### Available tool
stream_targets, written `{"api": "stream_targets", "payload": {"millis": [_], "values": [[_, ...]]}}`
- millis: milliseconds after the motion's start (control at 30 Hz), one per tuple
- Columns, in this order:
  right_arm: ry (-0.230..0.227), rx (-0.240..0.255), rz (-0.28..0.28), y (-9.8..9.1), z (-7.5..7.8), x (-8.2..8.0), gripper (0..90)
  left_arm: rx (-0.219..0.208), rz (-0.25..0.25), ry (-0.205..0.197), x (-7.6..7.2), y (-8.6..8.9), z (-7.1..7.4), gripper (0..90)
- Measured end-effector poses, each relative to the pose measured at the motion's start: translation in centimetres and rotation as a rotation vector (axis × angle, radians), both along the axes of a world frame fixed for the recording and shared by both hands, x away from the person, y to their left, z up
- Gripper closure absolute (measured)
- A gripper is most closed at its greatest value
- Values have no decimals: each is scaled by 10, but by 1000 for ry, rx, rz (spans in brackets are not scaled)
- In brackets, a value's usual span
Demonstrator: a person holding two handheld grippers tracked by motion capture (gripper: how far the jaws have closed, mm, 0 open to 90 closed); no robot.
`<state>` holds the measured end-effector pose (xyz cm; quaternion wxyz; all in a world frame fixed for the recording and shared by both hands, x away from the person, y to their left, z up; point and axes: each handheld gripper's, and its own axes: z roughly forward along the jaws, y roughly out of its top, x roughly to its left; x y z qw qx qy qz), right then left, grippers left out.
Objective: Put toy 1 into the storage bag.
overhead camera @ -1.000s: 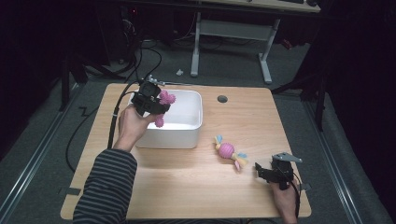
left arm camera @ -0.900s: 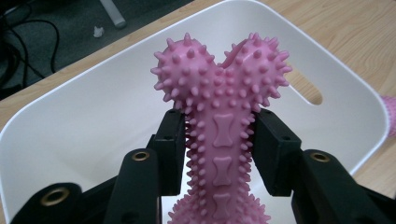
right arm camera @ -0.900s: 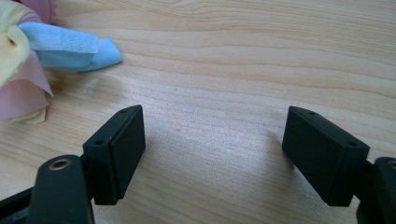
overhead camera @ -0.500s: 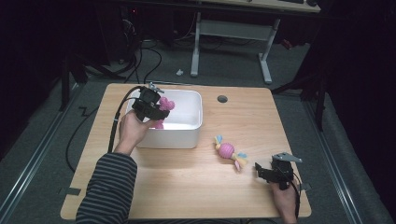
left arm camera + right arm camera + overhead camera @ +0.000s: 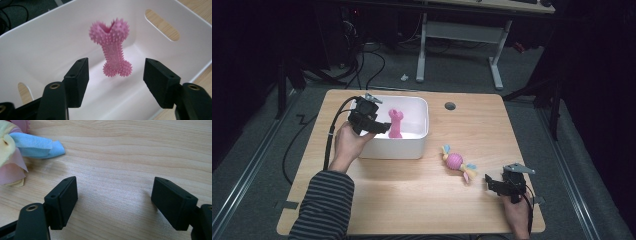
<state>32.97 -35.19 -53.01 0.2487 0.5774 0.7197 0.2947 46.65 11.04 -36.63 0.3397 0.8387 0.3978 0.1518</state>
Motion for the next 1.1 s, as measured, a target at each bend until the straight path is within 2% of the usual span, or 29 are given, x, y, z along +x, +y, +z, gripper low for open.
{"api": "stream_targets", "payload": {"millis": [200, 400, 700, 867, 1033, 1100], "values": [[-1, 1, 0, 0, 0, 0, 212, -41, 9, -33, -11, 14, 8, 364], [-1, 2, -4, 1, 0, 1, 211, -106, 32, -72, -25, 31, 13, 361], [-1, 2, -6, 1, 0, 1, 211, -151, 49, -111, -49, 56, 19, 352], [-1, 1, -6, 1, 0, 1, 211, -163, 54, -106, -61, 64, 13, 348], [-1, 2, -6, 1, 0, 1, 211, -175, 61, -123, -72, 67, 7, 346], [-1, 1, -6, 1, 0, 1, 212, -143, 77, -143, -79, 66, 1, 343]]}}
